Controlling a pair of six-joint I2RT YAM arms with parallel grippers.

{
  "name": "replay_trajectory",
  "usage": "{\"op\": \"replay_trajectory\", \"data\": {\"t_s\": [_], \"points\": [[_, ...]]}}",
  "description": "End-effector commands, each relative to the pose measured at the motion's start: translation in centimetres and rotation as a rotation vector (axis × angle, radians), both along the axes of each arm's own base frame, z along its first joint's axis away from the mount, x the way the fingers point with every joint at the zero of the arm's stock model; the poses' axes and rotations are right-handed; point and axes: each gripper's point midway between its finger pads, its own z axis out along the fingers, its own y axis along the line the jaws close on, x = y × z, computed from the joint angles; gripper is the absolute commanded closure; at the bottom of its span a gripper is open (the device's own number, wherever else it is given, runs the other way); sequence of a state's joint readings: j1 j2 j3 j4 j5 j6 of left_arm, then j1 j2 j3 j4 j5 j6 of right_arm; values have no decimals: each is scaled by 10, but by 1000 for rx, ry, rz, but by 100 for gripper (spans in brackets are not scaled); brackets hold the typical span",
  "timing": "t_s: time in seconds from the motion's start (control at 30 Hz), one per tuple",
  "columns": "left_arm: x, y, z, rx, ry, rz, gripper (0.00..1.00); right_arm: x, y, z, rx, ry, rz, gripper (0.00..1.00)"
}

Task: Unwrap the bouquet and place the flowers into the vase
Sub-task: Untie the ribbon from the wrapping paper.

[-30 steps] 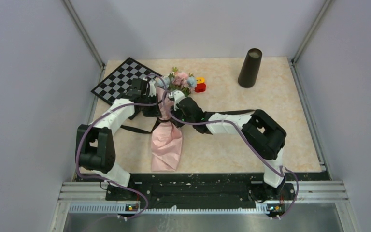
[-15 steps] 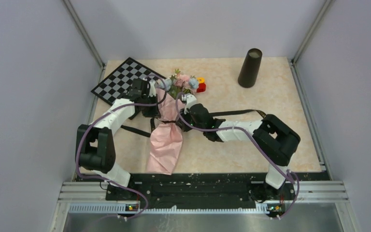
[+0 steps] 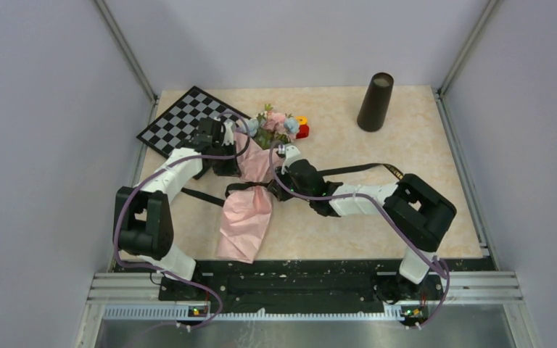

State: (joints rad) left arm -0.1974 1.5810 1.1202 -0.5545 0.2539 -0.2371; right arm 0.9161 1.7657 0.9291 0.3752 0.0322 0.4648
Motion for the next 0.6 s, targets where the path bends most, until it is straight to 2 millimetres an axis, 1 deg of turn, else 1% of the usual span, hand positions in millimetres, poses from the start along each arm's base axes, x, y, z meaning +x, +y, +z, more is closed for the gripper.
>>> {"op": "replay_trajectory", "data": {"t_s": [0.0,0.07,0.1,0.17,0.33,0.43,0.5,0.57], "points": [[13,-2,23,-29,-83,-14,100,-2,5,35,71,-54,11,100],[12,-4,26,-35,-90,-22,100,-1,5,37,70,-60,12,99],[12,-4,27,-38,-94,-25,98,-1,5,38,66,-61,13,98],[12,-5,30,-42,-102,-29,89,-1,4,41,64,-70,16,93],[11,-5,38,-47,-130,-37,62,-1,-2,49,56,-92,12,75],[11,-4,44,-44,-152,-40,47,0,-7,55,51,-110,-1,69],[10,-4,49,-44,-174,-44,41,1,-11,58,54,-117,-6,65],[10,-4,55,-44,-197,-50,31,3,-15,61,51,-124,-13,61]]}}
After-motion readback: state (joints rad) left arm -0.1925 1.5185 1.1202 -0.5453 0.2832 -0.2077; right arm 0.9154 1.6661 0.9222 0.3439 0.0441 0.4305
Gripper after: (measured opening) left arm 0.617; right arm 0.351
